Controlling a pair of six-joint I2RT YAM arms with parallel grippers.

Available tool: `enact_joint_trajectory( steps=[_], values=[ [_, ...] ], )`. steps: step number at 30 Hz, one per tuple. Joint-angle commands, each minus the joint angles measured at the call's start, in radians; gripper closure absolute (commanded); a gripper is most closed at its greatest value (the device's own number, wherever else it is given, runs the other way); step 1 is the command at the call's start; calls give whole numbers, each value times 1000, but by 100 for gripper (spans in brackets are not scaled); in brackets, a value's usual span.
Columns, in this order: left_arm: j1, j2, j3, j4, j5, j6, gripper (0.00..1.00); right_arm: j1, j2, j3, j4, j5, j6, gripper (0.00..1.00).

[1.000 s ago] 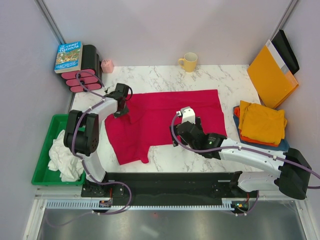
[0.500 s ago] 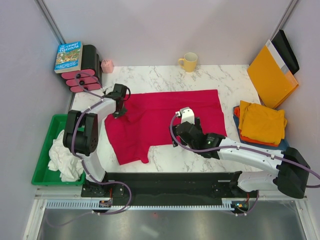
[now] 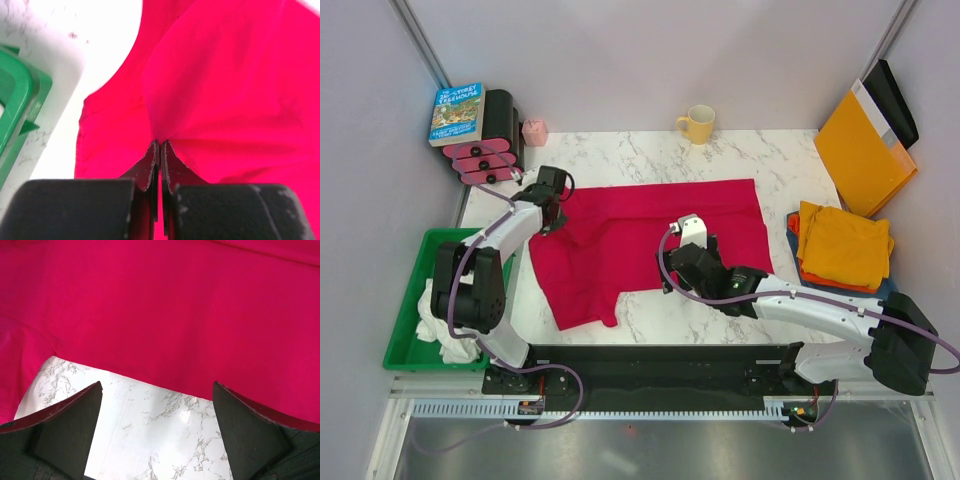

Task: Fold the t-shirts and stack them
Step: Fold the flattened tshirt in 1/3 of the way

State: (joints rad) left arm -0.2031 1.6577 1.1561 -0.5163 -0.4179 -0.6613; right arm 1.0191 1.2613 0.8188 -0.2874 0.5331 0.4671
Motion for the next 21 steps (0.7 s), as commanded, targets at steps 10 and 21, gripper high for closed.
enact_joint_trajectory(
  steps=[10,21],
  values=[
    [-2,8,-104,-45,-18,-20,75,6,1,-15,47,-7,5,2],
    [-19,-47,35,48,126,49,45,-181,97,196,27,4,-12,28]
  ],
)
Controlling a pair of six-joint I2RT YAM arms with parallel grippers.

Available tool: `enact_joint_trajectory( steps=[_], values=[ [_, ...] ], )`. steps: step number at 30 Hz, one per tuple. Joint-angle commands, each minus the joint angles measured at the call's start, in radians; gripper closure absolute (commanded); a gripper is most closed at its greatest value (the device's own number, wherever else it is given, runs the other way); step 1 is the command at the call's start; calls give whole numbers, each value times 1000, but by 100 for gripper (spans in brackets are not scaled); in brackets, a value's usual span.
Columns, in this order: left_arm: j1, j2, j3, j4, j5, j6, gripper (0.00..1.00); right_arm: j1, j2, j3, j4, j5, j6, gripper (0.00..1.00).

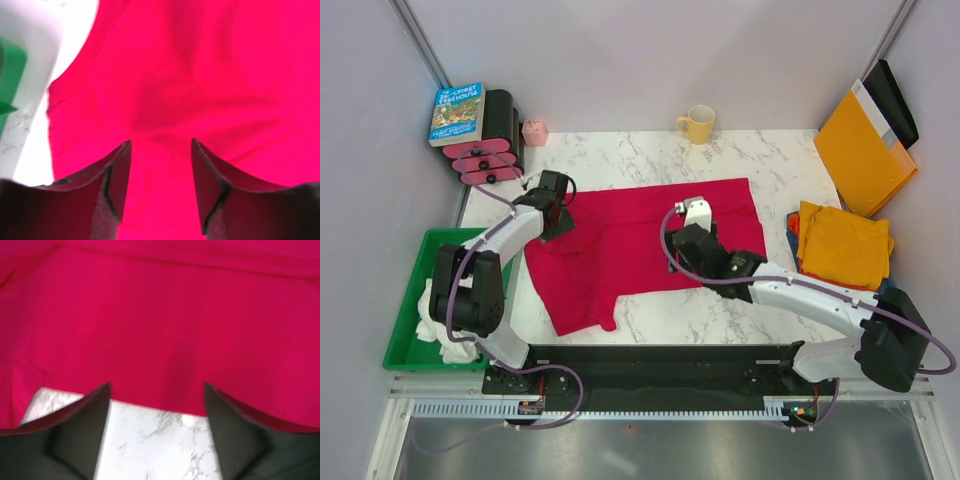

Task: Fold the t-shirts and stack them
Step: Fold the flattened tshirt in 1/3 of the way

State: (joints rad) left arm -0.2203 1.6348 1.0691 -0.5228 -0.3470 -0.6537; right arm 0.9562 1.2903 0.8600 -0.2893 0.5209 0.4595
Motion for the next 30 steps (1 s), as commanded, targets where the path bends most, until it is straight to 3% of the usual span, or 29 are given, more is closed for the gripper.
enact_joint_trajectory(
  steps=[1,2,4,10,16,23,30],
  values=[
    [-2,-9,144,53,87,51,47,-188,96,186,21,25,5,41],
    [-2,38,166,55,101,69,50,-223,162,221,-14,31,19,75],
    [-2,85,233,50,147,83,58,-299,234,316,-31,27,57,100],
    [-2,253,374,47,233,132,65,-466,507,510,-30,10,62,100],
    [-2,376,430,49,201,134,66,-550,739,689,3,-36,15,100],
    [-2,448,482,47,195,135,66,-597,868,823,-16,-53,-7,100],
    [10,496,509,9,177,128,65,-668,932,840,-68,-147,94,100]
  ],
)
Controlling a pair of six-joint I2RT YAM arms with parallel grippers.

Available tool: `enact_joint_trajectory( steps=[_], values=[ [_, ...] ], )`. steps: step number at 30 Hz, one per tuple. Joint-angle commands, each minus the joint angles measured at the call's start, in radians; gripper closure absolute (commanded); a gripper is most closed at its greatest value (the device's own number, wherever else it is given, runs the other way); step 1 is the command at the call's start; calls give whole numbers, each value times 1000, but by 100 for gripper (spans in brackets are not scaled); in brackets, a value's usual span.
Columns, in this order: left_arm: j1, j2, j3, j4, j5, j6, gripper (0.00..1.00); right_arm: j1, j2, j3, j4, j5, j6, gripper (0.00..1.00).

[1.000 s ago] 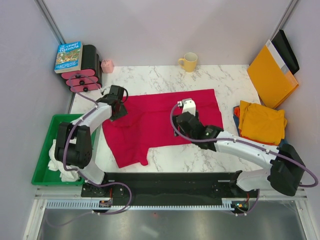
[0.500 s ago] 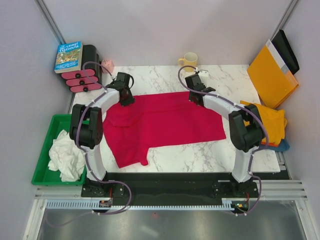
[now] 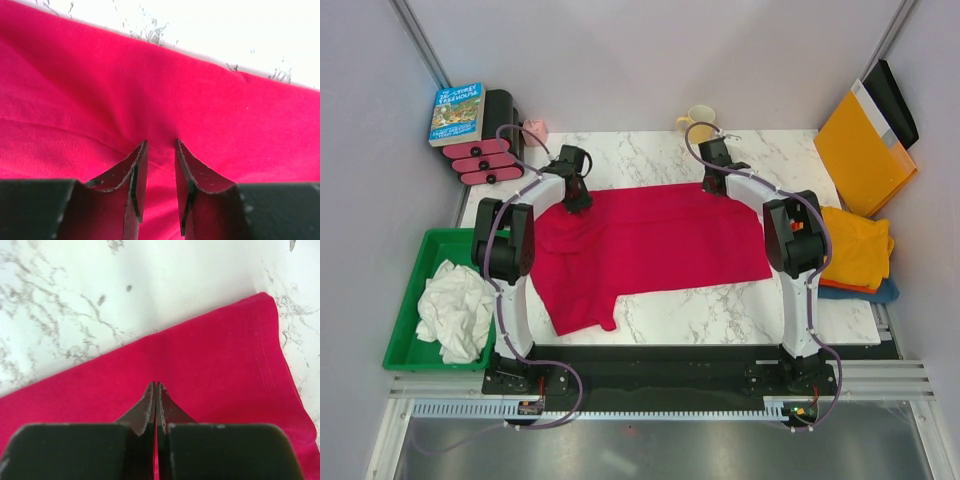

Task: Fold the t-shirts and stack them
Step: Fold the flattened tshirt in 1/3 of the way

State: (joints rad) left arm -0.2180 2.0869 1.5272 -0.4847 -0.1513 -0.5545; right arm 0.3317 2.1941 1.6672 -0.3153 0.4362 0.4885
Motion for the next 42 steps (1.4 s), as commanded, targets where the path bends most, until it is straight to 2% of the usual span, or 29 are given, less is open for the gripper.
enact_joint_trajectory(
  steps=[1,10,21,25,28,29,32,33,35,36,38,39,41,42],
  values=[
    [8,51,59,-49,-19,30,65,-55,35,32,-47,-70,85,100],
    [8,179,214,-167,5,48,64,-129,110,54,-117,-131,136,100],
    [14,312,435,-279,29,67,61,-220,240,275,-199,-208,133,99],
    [20,317,488,-282,22,83,61,-223,254,305,-188,-232,111,97],
    [22,260,478,-247,25,96,59,-221,204,266,-130,-277,101,96],
    [22,199,458,-223,32,91,57,-220,161,255,-113,-296,101,95],
    [19,83,338,-117,55,65,51,-208,86,229,-87,-304,108,76],
    [17,11,309,-98,65,55,50,-201,25,215,-74,-307,108,57],
    [3,-60,242,-81,88,56,48,-169,-45,168,-70,-292,79,38],
    [-4,-92,193,-83,85,73,48,-157,-118,126,-70,-266,67,24],
    [-44,-210,128,-83,52,90,48,-113,-240,66,-58,-237,38,9],
    [-61,-258,46,-83,38,93,48,-96,-284,-14,-38,-220,30,2],
    [-121,-391,-57,-83,-14,84,49,-35,-414,-116,-21,-176,22,2],
    [-141,-434,-167,-84,-37,55,50,-10,-457,-230,11,-163,15,2]
  ],
)
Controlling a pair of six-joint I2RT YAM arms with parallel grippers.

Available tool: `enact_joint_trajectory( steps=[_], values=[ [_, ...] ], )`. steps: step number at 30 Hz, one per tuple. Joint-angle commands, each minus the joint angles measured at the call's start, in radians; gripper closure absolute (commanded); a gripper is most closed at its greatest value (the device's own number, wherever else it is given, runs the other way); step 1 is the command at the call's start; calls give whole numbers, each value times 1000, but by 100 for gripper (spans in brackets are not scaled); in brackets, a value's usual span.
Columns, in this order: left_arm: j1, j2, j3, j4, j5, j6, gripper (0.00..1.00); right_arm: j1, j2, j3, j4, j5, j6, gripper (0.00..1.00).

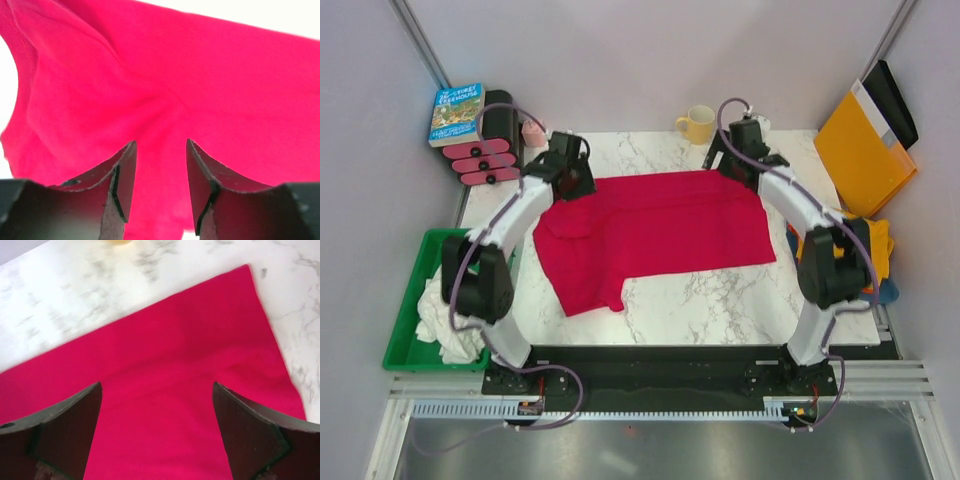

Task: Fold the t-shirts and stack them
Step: Fold the flattened tshirt in 1/3 of the way, then grap the side of the flattened tshirt closest away from the robot with both arms

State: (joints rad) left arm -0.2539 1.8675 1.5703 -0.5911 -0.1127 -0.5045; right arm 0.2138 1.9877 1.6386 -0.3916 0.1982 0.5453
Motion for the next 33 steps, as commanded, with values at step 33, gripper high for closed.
enact_joint_trajectory(
  steps=[33],
  values=[
    [-749,-624,-969,-233,-376,-815,56,388,-966,-896,-13,172,-67,9]
  ],
)
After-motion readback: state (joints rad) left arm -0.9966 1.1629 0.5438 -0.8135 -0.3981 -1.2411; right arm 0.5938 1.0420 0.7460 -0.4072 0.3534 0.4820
